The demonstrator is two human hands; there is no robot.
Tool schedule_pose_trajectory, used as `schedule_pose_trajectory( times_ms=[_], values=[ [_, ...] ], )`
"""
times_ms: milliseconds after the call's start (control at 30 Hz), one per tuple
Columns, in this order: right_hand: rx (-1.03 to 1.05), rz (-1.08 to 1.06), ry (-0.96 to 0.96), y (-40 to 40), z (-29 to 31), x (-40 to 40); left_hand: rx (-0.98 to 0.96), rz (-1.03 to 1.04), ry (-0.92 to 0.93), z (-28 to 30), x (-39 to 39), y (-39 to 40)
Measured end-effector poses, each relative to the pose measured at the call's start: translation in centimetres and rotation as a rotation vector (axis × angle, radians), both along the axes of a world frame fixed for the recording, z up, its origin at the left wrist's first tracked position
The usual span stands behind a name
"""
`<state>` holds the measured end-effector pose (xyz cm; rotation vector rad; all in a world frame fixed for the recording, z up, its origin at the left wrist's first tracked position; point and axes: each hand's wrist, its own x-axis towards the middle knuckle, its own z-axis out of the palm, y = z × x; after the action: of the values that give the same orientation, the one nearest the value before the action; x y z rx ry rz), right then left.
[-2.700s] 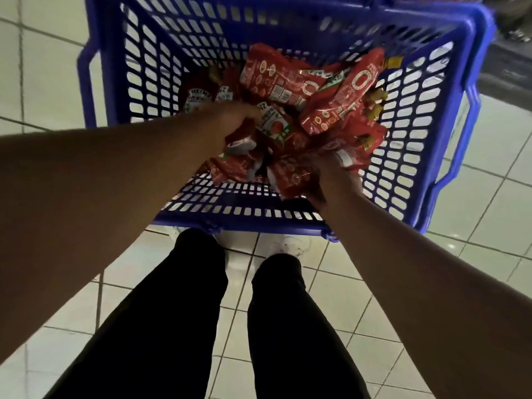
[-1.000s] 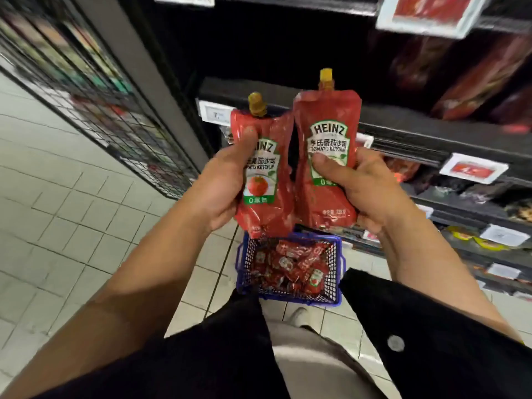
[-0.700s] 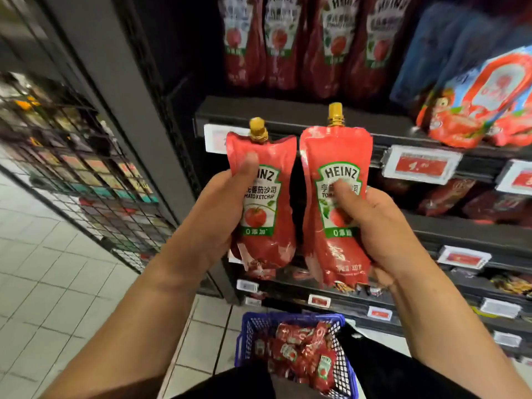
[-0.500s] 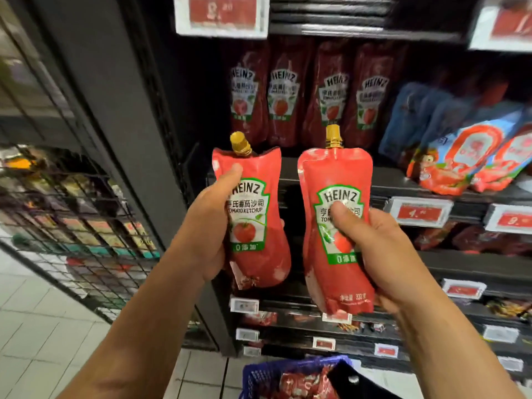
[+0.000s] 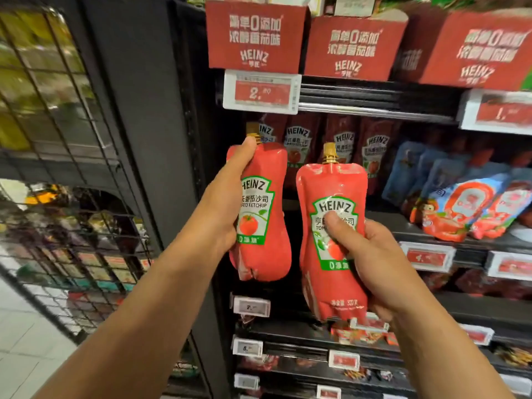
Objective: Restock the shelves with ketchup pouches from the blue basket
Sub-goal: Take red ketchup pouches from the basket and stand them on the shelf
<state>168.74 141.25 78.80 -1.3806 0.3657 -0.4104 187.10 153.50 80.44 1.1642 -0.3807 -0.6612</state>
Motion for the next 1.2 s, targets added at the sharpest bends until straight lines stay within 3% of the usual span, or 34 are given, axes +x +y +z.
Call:
schedule_pose_trajectory(
  times_ms=[200,400,500,733,867,1033,1200],
  values=[
    [0.039,-0.023,-0.012,-1.5,0.3,0.9,0.183,0.246,-0.144,3.0,2.2,-3.0],
    [0.042,-0.031,0.027,-2.2,-1.8,-0.3,0.004,0.465,-0.224,4.3,5.0,-5.2],
    [0.046,-0.074,0.007,-2.6,-2.4,-0.3,0.173,0.52,-0.341,3.5,5.1,-5.5],
    [-0.013,-0.125,-0.057,-3.9,-1.9,1.8,0.141,0.479,-0.325,0.2,5.3,-5.0],
    [-0.093,-0.165,-0.093,-5.1,-0.6,4.4,0.14,0.391,-0.519,-3.1,5.2,-3.8],
    [-0.23,-0.219,-0.04,-7.2,0.6,8.1,0.3,0.28,-0.696,-5.2,4.4,-2.1],
    [-0.205,-0.321,0.035,-8.2,0.0,12.3,0.436,0.281,-0.782,-5.3,4.4,-1.9]
  ],
)
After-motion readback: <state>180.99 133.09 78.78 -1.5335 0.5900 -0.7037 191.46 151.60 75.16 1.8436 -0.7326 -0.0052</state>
